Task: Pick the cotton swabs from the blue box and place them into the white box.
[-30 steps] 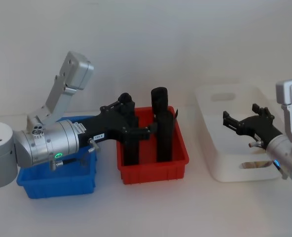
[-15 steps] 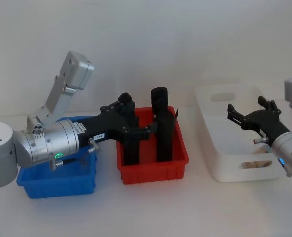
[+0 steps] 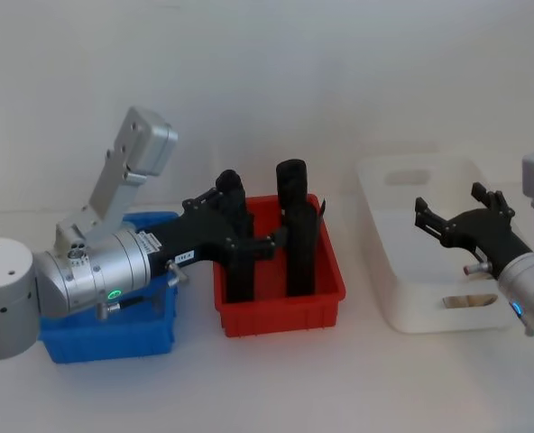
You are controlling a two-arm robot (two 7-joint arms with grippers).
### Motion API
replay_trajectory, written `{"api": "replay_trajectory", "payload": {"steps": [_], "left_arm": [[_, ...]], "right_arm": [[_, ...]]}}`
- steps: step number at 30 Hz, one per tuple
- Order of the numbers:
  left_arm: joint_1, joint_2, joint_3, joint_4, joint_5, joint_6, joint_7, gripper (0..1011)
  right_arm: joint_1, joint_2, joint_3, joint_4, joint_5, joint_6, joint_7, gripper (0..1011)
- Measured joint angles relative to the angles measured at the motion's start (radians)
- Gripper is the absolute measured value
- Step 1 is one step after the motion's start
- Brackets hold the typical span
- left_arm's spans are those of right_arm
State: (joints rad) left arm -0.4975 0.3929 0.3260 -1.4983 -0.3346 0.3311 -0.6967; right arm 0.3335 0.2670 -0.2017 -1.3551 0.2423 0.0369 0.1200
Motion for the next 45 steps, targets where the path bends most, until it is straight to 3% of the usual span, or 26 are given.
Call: {"api": "replay_trajectory", "payload": {"steps": [32,45], "left_arm": [[0.168,-0.007,0.083,-0.083,0.087,-0.205,0.442,1004],[0.229,-0.010,0.113,-0.114,0.118,-0.279,0.602,1004]], "right_arm": [[-0.316,0.065,-0.023,-0.374,0.041,-0.002,-0.049,1002],[-0.348,0.071,-0.025,-0.411,0.045,-0.003,-0.054,1001]]}}
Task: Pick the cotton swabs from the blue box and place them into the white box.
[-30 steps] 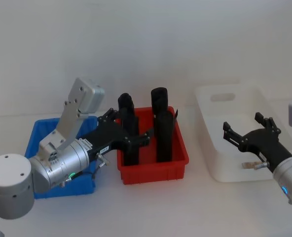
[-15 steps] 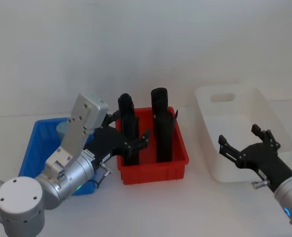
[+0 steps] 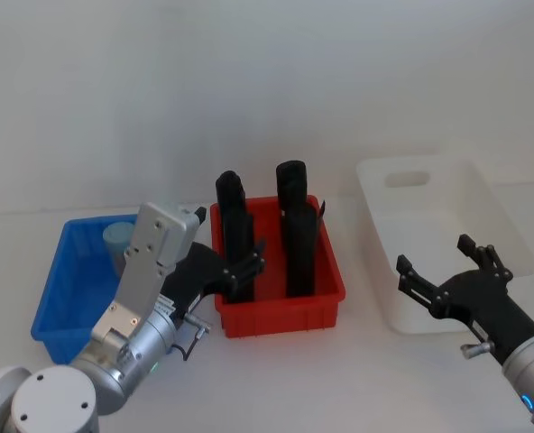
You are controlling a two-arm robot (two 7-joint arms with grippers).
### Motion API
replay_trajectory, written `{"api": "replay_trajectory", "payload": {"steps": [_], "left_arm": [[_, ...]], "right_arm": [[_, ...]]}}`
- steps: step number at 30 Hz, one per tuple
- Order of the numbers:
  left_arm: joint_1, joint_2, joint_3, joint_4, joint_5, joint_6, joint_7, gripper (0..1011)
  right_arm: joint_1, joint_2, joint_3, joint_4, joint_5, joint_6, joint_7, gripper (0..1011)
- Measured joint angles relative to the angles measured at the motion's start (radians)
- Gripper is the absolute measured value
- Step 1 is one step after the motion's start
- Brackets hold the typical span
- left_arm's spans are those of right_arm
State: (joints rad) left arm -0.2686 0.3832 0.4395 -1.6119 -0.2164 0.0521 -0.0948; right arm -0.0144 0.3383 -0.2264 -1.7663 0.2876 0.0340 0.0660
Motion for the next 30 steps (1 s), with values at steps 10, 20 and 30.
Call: {"api": "replay_trajectory", "payload": {"steps": [10,20,30], "left_arm": [[0.030,-0.001,0.015,-0.015,0.016,-0.036,0.079,1004],[0.032,-0.001,0.015,-0.015,0.017,-0.039,0.084,1004],[0.031,-0.001,0.015,-0.015,0.016,-0.039,0.084,1004]], "right_arm": [[0.000,-0.001,0.001,-0.001,0.000,0.000,0.000,1001],[0.000,-0.001,0.001,-0.001,0.000,0.000,0.000,1002],[0.000,-0.001,0.001,0.000,0.000,0.000,0.001,1001]]}}
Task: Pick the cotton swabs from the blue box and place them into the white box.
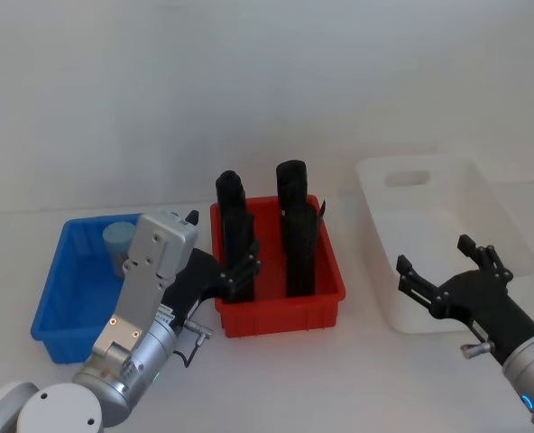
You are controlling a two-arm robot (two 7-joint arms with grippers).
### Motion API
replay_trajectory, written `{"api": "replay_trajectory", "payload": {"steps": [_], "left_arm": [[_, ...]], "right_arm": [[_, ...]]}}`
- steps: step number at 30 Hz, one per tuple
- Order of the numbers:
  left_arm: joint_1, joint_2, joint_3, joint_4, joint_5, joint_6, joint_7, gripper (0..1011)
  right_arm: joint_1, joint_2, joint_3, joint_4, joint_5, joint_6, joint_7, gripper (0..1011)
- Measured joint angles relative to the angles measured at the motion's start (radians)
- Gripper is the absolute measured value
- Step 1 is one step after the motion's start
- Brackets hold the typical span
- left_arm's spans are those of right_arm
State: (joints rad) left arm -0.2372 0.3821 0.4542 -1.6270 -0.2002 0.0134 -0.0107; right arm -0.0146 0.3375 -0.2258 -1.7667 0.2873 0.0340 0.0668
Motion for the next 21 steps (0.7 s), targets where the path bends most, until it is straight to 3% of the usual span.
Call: {"api": "replay_trajectory", "payload": {"steps": [12,21], "left_arm": [[0.000,0.000,0.000,0.001,0.000,0.000,0.000,1004],[0.000,0.000,0.000,0.001,0.000,0.000,0.000,1004]], "right_arm": [[0.001,0.000,0.000,0.002,-0.001,0.000,0.003,1002],[0.030,-0.008,-0.001,0.042,-0.024,-0.003,0.046,1001]]}}
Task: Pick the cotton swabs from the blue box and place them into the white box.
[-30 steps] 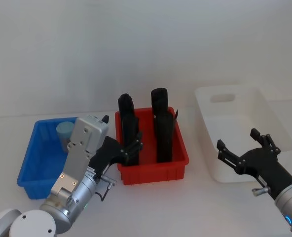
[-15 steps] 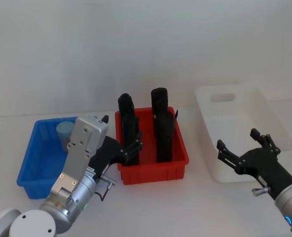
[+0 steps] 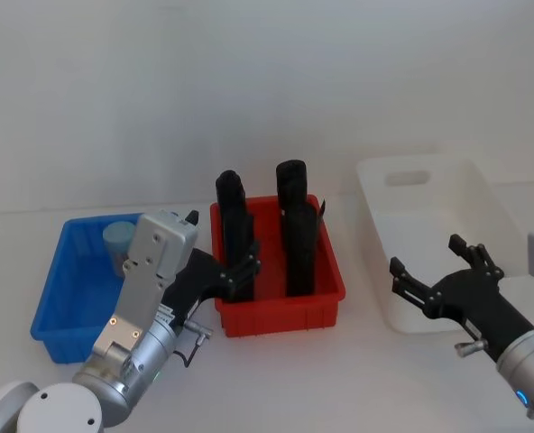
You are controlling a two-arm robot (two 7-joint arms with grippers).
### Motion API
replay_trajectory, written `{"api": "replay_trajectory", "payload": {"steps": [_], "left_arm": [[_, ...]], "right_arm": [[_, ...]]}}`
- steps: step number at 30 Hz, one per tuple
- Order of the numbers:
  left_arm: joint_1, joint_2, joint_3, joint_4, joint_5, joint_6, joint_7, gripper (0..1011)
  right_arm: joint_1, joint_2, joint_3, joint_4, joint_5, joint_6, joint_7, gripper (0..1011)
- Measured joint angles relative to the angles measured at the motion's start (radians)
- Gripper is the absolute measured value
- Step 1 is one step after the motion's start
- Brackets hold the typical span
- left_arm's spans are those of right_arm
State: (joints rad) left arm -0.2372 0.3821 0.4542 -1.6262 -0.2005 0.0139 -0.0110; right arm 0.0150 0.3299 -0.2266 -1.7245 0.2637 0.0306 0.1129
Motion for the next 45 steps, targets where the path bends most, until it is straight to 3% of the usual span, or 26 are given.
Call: {"api": "replay_trajectory", "payload": {"steps": [9,19,27,29,45], "left_arm": [[0.000,0.000,0.000,0.000,0.000,0.000,0.000,1004],[0.000,0.000,0.000,0.000,0.000,0.000,0.000,1004],[0.000,0.000,0.000,0.000,0.000,0.000,0.000,1004],[0.000,0.000,0.000,0.000,0.000,0.000,0.000,1004],[0.000,0.000,0.000,0.000,0.000,0.000,0.000,1004]], "right_arm": [[0.079,-0.026,-0.005,0.103,-0.043,-0.017,0.074,1001],[0.211,-0.076,-0.018,0.278,-0.096,-0.057,0.180,1001],[0.353,-0.133,-0.037,0.480,-0.144,-0.103,0.278,1001],[0.365,-0.138,-0.039,0.498,-0.149,-0.108,0.287,1001],[0.616,-0.243,-0.081,0.895,-0.209,-0.207,0.397,1001]]}}
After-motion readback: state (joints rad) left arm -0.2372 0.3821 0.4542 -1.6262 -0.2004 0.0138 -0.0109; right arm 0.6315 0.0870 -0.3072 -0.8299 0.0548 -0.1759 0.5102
